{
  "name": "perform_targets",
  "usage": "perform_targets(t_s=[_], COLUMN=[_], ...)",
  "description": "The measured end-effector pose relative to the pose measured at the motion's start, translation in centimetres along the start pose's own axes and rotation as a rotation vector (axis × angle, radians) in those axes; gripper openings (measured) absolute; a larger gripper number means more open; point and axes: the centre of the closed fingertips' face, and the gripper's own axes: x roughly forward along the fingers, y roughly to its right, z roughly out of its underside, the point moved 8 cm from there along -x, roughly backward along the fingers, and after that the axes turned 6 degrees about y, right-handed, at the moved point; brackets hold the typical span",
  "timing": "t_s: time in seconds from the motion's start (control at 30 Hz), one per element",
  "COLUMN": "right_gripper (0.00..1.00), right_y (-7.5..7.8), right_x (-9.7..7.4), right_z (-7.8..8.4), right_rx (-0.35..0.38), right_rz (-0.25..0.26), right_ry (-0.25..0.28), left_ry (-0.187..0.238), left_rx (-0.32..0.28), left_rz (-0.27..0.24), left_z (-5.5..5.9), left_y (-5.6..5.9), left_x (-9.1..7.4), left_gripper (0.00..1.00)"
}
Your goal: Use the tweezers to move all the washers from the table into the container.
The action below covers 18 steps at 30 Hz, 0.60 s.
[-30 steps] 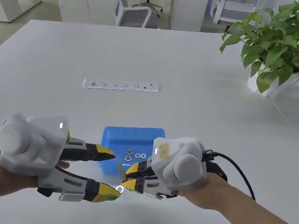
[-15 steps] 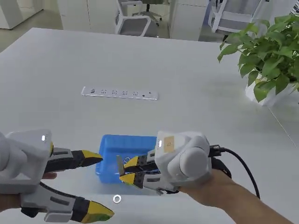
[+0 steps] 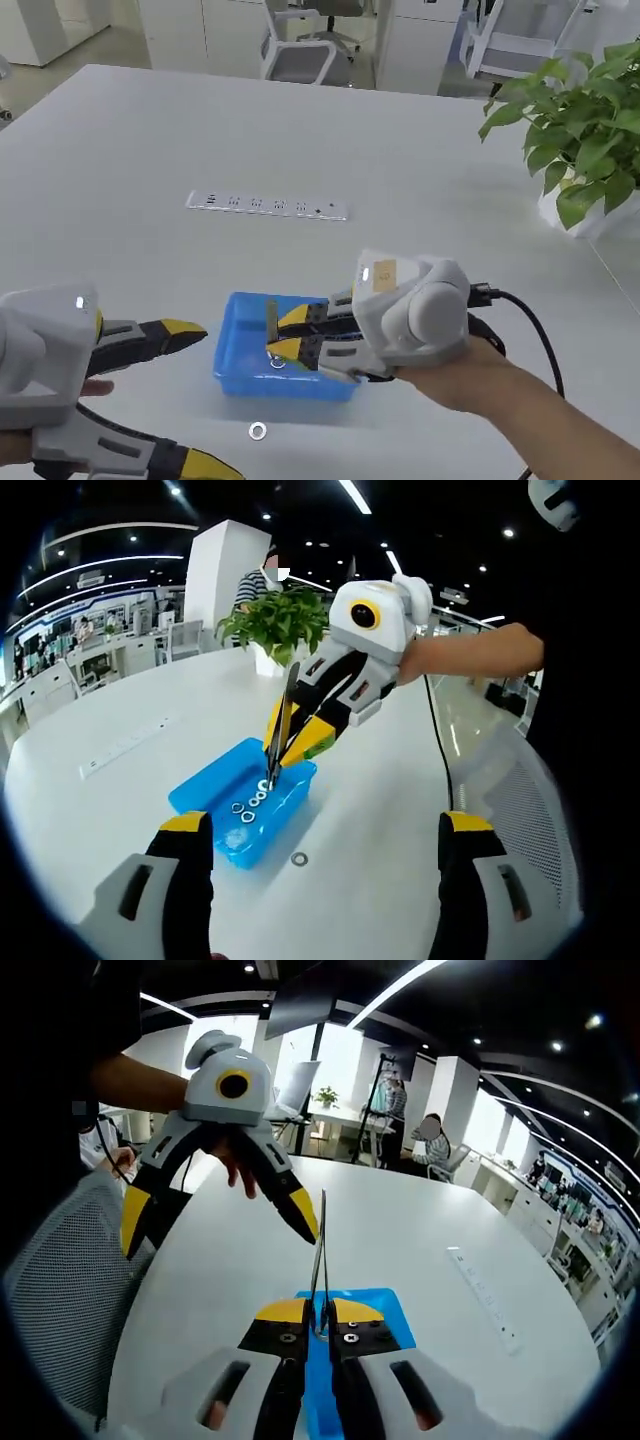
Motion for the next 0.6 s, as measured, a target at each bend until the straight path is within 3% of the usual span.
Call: perform_targets(t_s=[0.6], right_gripper=[0.07], right_y=[2.2], right_x=[1.4], right_z=[1.1], right_rx=[0.003], right_rz=[-0.025], right_ry=[0.057], left_ry=[0.041], left_rx=[-0.024], left_rz=[-0.067], left_z=[-0.6], left_y=[-0.7], left_x=[-1.2], left_gripper=[0.99])
